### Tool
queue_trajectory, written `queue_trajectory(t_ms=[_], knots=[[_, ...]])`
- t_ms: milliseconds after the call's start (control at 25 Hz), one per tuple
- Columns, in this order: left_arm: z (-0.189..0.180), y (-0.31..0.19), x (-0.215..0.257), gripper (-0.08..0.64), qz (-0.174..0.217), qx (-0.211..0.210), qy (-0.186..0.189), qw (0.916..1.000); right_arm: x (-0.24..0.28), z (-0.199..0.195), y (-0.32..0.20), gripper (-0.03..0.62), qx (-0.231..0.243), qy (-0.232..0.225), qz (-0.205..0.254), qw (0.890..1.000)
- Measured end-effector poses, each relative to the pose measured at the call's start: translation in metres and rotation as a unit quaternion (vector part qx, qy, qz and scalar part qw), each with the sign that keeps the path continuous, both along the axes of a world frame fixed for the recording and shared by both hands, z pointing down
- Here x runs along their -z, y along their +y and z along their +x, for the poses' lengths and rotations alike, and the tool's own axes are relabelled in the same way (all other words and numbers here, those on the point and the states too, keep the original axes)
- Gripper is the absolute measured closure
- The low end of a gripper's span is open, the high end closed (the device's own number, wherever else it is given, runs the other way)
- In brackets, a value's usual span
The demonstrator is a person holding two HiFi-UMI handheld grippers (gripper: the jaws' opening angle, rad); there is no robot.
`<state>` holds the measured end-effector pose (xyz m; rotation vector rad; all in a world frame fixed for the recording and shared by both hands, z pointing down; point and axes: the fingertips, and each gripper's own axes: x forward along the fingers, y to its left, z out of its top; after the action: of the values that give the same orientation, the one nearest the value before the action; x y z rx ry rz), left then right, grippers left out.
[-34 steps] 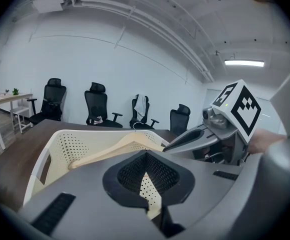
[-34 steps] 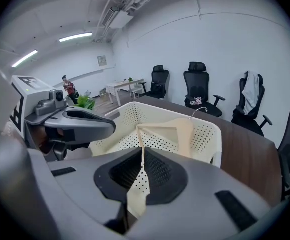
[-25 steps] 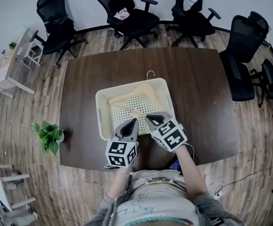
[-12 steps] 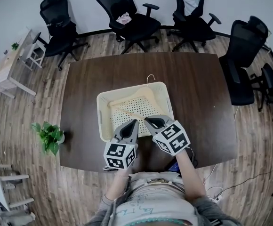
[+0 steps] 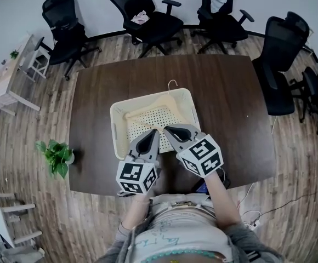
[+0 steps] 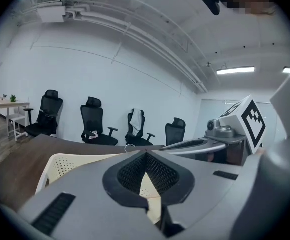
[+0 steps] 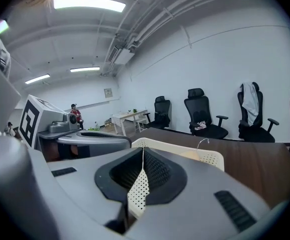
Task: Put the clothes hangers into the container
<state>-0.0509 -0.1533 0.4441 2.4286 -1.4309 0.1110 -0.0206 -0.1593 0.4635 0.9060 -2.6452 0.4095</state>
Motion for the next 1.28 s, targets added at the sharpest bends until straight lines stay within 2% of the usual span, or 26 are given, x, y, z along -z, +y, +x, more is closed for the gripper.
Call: queue_trajectory(t_ms=[800,920,1120,1280], knots=[[-0.006,-0.006,0.048,0.549,0.052,0.005,0.013,0.9985,0.062,-0.008,0.002,0.571,-0.003,-0.017,0.086,0.996],[-0.005,-0.005,0.052,0.549,0.059,0.000,0.005,0.9982,0.066,-0.005,0.001,0.571,-0.016,-0.015,0.101,0.995],[-0.006,-0.003,0.060,0.549,0.069,0.000,0.012,0.9975,0.078,0.004,-0.001,0.571,-0.047,-0.029,0.128,0.990],[-0.006,-0.003,0.064,0.549,0.078,0.004,0.015,0.9968,0.087,0.002,0.000,0.571,-0.055,-0.042,0.157,0.985]])
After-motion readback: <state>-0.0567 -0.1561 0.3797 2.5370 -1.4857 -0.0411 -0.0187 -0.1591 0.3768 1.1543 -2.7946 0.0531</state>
